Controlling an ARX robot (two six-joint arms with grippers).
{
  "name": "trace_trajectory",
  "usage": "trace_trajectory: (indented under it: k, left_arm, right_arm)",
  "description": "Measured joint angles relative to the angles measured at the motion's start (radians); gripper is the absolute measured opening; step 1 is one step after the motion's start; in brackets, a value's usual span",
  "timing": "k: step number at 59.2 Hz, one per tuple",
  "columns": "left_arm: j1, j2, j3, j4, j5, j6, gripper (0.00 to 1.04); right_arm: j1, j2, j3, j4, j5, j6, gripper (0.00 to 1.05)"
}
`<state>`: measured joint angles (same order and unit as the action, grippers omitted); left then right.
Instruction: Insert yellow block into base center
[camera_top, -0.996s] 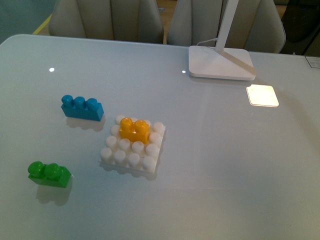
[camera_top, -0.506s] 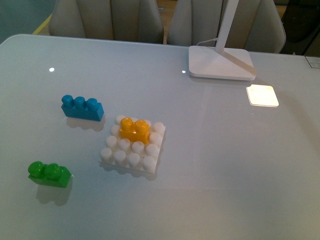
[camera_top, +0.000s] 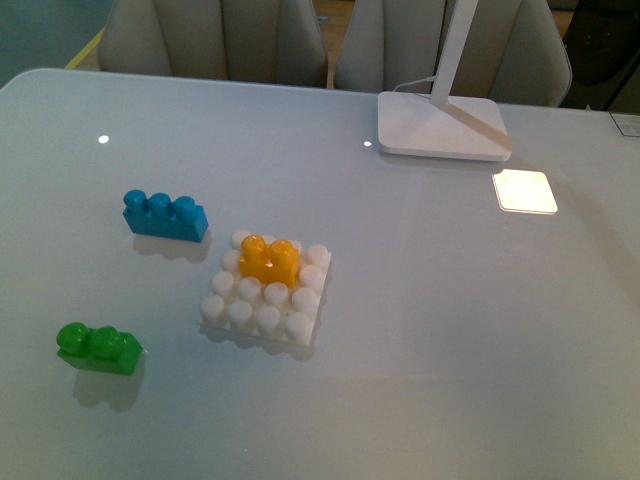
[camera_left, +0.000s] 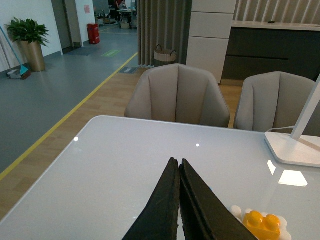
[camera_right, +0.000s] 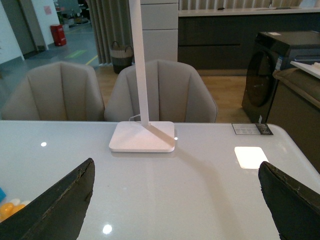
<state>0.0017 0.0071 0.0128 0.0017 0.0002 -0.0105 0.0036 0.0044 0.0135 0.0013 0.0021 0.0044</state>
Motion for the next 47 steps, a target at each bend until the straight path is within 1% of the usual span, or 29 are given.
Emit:
trace_trajectory:
  k: [15,17,20,21,24,28,39,43,46,47]
  left_arm:
    - [0.000,-0.001,0.000,0.000,0.000,-0.001,0.03]
    - [0.000,-0.001,0.000,0.000,0.000,0.000,0.08]
    - [0.000,-0.001,0.000,0.000,0.000,0.000,0.19]
    - [0.000,-0.001,0.000,0.000,0.000,0.000,0.20]
    - [0.000,-0.001,0.000,0.000,0.000,0.000,0.31]
    - [0.000,-0.001,0.000,0.000,0.000,0.000,0.42]
    - [0.000,-0.001,0.000,0.000,0.000,0.000,0.77]
    - [0.000,-0.001,0.000,0.000,0.000,0.000,0.87]
    - [0.000,-0.001,0.000,0.000,0.000,0.000,0.98]
    - [0.000,-0.001,0.000,0.000,0.000,0.001,0.99]
  right_arm:
    - [0.000,0.000,0.000,0.000,0.000,0.000,0.96]
    - [0.000,0.000,0.000,0.000,0.000,0.000,0.96]
    - [0.000,0.000,0.000,0.000,0.000,0.000,0.96]
    - [0.000,0.000,0.000,0.000,0.000,0.000,0.96]
    - [0.000,0.000,0.000,0.000,0.000,0.000,0.96]
    - [0.000,0.000,0.000,0.000,0.000,0.000,0.96]
    - [0.000,0.000,0.000,0.000,0.000,0.000,0.96]
    - [0.000,0.000,0.000,0.000,0.000,0.000,0.96]
    - [0.000,0.000,0.000,0.000,0.000,0.000,0.96]
    - [0.000,0.000,0.000,0.000,0.000,0.000,0.96]
